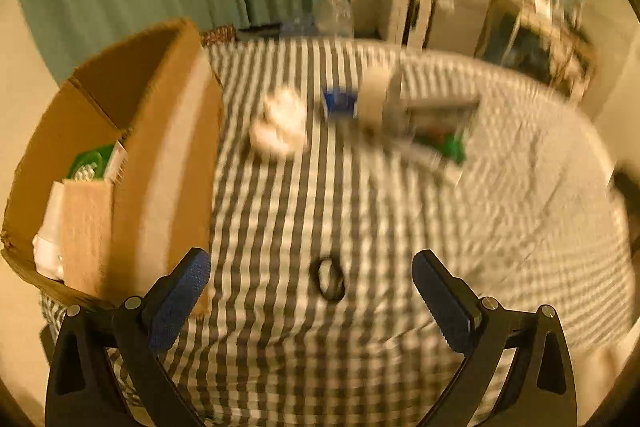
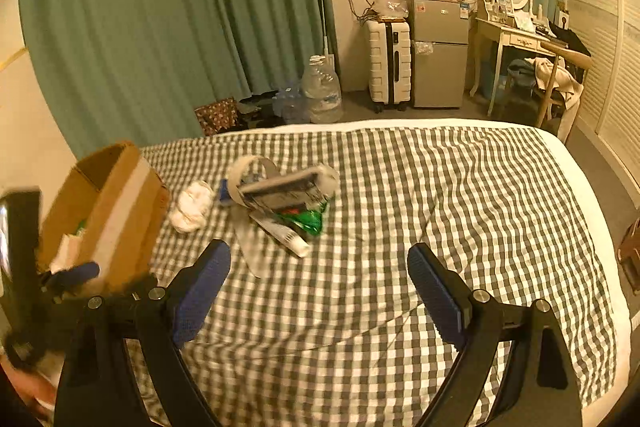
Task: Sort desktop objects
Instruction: 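Grasp the black hair tie with the left gripper while the right gripper grasps the white comb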
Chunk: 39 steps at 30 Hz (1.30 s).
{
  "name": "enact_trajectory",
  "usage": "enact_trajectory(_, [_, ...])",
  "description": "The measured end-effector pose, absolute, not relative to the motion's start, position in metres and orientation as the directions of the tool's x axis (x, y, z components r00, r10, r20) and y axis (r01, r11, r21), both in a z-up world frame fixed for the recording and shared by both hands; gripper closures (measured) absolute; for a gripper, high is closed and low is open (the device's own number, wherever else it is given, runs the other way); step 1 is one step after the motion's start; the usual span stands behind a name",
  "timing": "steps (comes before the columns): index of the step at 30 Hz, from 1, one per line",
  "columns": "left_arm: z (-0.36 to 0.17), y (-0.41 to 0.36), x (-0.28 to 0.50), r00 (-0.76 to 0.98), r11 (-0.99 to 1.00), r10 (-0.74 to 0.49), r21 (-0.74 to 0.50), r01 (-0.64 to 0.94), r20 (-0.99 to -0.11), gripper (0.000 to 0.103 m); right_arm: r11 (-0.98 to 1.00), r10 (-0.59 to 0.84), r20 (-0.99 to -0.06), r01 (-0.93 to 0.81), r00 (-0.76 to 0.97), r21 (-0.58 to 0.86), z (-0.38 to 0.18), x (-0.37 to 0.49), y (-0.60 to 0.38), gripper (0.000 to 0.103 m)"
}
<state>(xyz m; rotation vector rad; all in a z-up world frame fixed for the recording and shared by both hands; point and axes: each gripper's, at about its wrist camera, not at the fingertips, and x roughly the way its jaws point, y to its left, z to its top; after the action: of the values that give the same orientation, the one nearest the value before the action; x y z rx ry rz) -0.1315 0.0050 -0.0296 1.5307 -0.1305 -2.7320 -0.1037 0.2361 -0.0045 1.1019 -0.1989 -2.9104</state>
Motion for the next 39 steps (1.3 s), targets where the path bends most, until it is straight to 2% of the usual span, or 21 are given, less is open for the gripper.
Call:
enact_trajectory(2, [-0.053,0.01,-0.129,-0.517,-0.991,-0.079,0.123,-0.051,-0.853,0.0,-0.991,-0.079,-0.646,-0.011,-0.759,0.134,-0.02,-0.105,0.236,0.013])
enact_trajectory(6, [-0.082,0.008,-0.124,-0.526,-0.992,-0.074,0.117,-0.05,-0.847,0.0,-0.97,-0.196,-0.674,0.042,-0.713,0.238,-0.053,-0.117,0.234,0.013])
enact_trajectory(10, [-0.099,0.005,-0.123,-0.517,-0.998,-0.04,0.055,-0.014,-0.855,0.0,-0.98,-0.188,-0.719,0.077,-0.669,0.185,-0.073,-0.138,0.218,0.013])
enact_trajectory(13, [-0.109,0.005,-0.119,-0.566,-0.994,-0.081,0.112,-0.019,-0.821,0.0,-0.977,-0.213,-0.724,0.135,-0.657,0.166,-0.082,-0.147,0.206,0.013])
enact_trajectory(15, [-0.116,0.0,-0.121,-0.556,-0.995,-0.068,0.093,-0.018,-0.829,0.0,-0.97,-0.239,-0.726,0.191,-0.645,0.15,-0.089,-0.153,0.194,0.013])
enact_trajectory(17, [-0.119,-0.006,-0.126,-0.542,-1.0,-0.002,0.012,-0.015,-0.84,0.009,-0.965,-0.244,-0.729,0.236,-0.64,0.116,-0.093,-0.159,0.181,0.014])
enact_trajectory(18, [-0.12,-0.008,-0.128,-0.549,-1.0,0.009,-0.005,-0.009,-0.836,0.011,-0.963,-0.245,-0.724,0.25,-0.645,0.102,-0.094,-0.163,0.176,0.017])
enact_trajectory(20, [-0.124,-0.011,-0.134,-0.54,-1.0,0.011,-0.013,0.0,-0.841,0.019,-0.955,-0.27,-0.721,0.274,-0.638,0.116,-0.097,-0.172,0.17,0.032])
enact_trajectory(22, [-0.125,-0.013,-0.135,-0.534,-0.999,0.03,-0.041,0.01,-0.845,0.027,-0.948,-0.299,-0.722,0.28,-0.624,0.15,-0.103,-0.183,0.166,0.034])
enact_trajectory(24, [-0.124,-0.012,-0.134,-0.548,-0.998,0.051,-0.055,-0.01,-0.835,0.04,-0.937,-0.334,-0.723,0.298,-0.605,0.183,-0.108,-0.193,0.163,0.035])
enact_trajectory(25, [-0.124,-0.01,-0.135,-0.551,-0.998,0.056,-0.05,-0.026,-0.832,0.053,-0.936,-0.336,-0.728,0.297,-0.598,0.188,-0.111,-0.197,0.16,0.035])
enact_trajectory(26, [-0.123,-0.008,-0.134,-0.565,-0.998,0.068,-0.051,-0.047,-0.823,0.074,-0.934,-0.34,-0.733,0.301,-0.589,0.191,-0.114,-0.202,0.158,0.035])
enact_trajectory(28, [-0.121,-0.007,-0.134,-0.569,-0.995,0.097,-0.073,-0.066,-0.817,0.094,-0.933,-0.337,-0.74,0.309,-0.582,0.183,-0.12,-0.212,0.15,0.035])
enact_trajectory(32, [-0.116,-0.022,-0.135,-0.581,-0.986,0.149,-0.161,-0.032,-0.8,0.096,-0.932,-0.32,-0.76,0.332,-0.565,0.146,-0.131,-0.227,0.133,0.036])
enact_trajectory(34, [-0.115,-0.026,-0.137,-0.584,-0.987,0.138,-0.161,-0.013,-0.8,0.096,-0.94,-0.292,-0.785,0.315,-0.546,0.13,-0.141,-0.235,0.126,0.036])
enact_trajectory(36, [-0.116,-0.033,-0.138,-0.583,-0.984,0.144,-0.181,0.006,-0.8,0.096,-0.955,-0.241,-0.818,0.276,-0.522,0.105,-0.154,-0.244,0.123,0.046])
enact_trajectory(39, [-0.119,-0.035,-0.135,-0.579,-0.987,0.112,-0.159,0.031,-0.808,0.096,-0.961,-0.197,-0.805,0.273,-0.56,0.045,-0.157,-0.244,0.121,0.07])
